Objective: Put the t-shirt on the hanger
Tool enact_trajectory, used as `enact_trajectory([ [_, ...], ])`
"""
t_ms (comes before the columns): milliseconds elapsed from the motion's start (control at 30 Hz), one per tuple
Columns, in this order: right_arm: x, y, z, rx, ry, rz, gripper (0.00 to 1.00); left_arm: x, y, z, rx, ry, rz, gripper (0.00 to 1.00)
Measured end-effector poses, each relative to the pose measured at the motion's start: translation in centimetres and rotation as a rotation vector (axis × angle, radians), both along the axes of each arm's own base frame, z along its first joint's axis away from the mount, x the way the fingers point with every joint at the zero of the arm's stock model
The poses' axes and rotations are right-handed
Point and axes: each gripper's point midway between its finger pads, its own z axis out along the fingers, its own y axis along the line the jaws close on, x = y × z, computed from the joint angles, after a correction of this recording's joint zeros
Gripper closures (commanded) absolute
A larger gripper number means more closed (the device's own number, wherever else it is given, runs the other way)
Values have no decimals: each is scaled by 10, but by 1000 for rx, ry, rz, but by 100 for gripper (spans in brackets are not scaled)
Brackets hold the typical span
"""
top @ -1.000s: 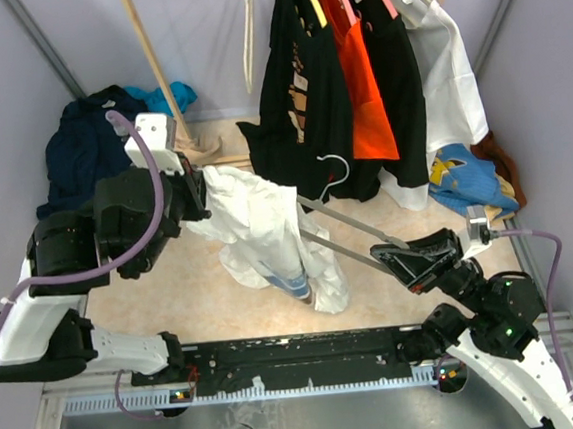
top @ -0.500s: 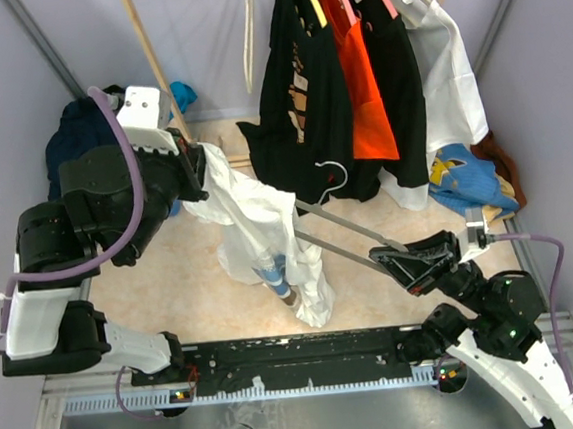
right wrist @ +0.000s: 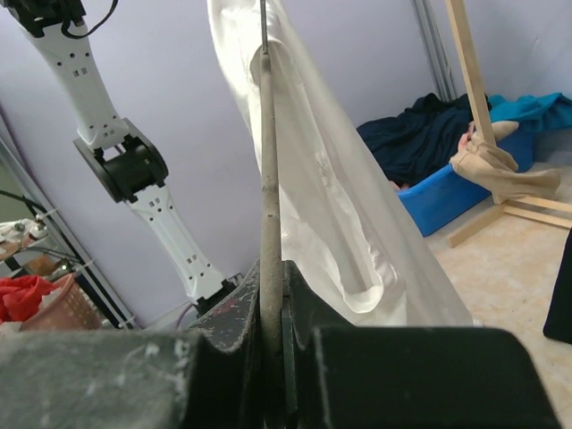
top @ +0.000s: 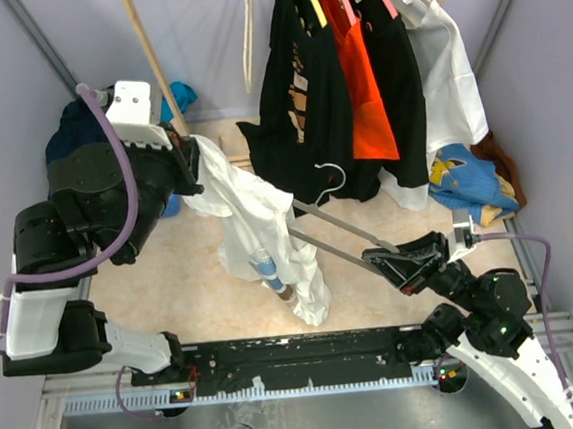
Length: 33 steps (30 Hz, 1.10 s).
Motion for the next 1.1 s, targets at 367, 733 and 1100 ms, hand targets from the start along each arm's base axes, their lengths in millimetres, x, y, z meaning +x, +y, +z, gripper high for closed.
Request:
enact_trajectory([
  [367, -7, 2, 3, -2, -14, 33, 100, 2, 30, 2, -6, -19, 102, 100],
  [733, -8, 6, 11, 152, -4, 108, 100, 5, 33, -4, 18, -12, 142, 100],
  [1100, 13, 10, 18, 246, 13, 82, 100, 10, 24, -19, 72, 14, 182, 87],
])
